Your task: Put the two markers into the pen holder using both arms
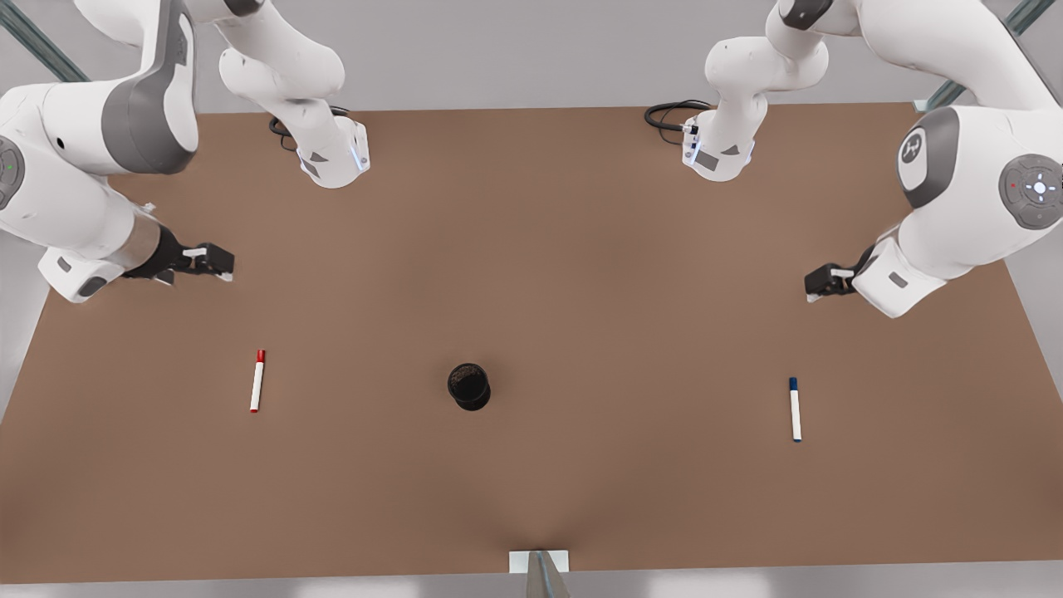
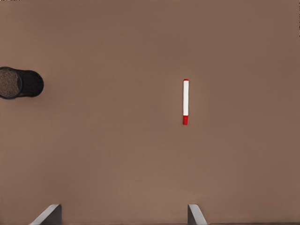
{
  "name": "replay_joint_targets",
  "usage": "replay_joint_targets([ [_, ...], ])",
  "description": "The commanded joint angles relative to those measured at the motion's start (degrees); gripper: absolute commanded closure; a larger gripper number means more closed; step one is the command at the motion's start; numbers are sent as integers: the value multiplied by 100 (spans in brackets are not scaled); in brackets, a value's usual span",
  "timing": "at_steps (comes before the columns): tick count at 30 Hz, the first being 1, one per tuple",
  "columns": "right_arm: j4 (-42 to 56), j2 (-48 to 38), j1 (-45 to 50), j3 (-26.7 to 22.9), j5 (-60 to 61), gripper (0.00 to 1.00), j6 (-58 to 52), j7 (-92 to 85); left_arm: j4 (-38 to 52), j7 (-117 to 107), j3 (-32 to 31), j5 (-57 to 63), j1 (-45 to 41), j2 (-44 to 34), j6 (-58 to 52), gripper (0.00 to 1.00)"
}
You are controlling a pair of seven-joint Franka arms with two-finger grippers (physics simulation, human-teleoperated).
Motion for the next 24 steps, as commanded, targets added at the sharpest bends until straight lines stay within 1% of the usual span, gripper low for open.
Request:
replay_joint_targets([
  [1, -59, 57, -80, 94, -5, 0, 838, 93, 11, 40, -2, 15, 2, 48, 256, 0],
  [2, 11, 207, -89, 86, -181, 0, 847, 295, 20, 49, -2, 24, 11, 144, 274, 0],
  [4, -15, 269, -45, 86, -260, 0, 952, 356, 11, 207, 16, -3, 55, 750, 650, 0],
  [5, -24, 347, -36, 86, -287, 0, 979, 646, -50, 207, 25, -47, 134, 1145, 1441, 0],
  [6, -33, 505, -71, 94, -252, 0, 1163, 594, -77, 207, 25, -47, 161, 1497, 1917, 0],
  [8, -50, 778, -89, 94, -243, 0, 1365, 656, -156, 435, 25, -56, 275, 1920, 2436, 0],
  [10, -33, 1068, -106, 51, -269, 0, 1673, 656, -208, 576, 25, -56, 354, 2166, 2866, 0],
  [11, -24, 1270, -186, 50, -252, 0, 1734, 664, -516, 576, 16, -90, 442, 2166, 3332, 0],
  [12, -41, 1394, -186, 50, -497, 0, 2024, 629, -631, 813, 25, -213, 495, 2192, 3517, 0],
  [15, -33, 1762, -273, 50, -436, 0, 2270, 647, -640, 1200, 25, -214, 688, 2517, 3675, 0],
  [20, -33, 1815, -265, 68, -436, 0, 2297, 664, -481, 1253, 42, -135, 758, 3009, 4150, 0],
  [22, -33, 2228, -317, 68, -401, 0, 2613, 647, -332, 1367, 42, -126, 750, 3159, 4203, 0],
  [24, -50, 2352, -379, 59, -410, 0, 2833, 620, -279, 1516, 121, -117, 750, 3264, 4343, 0],
])
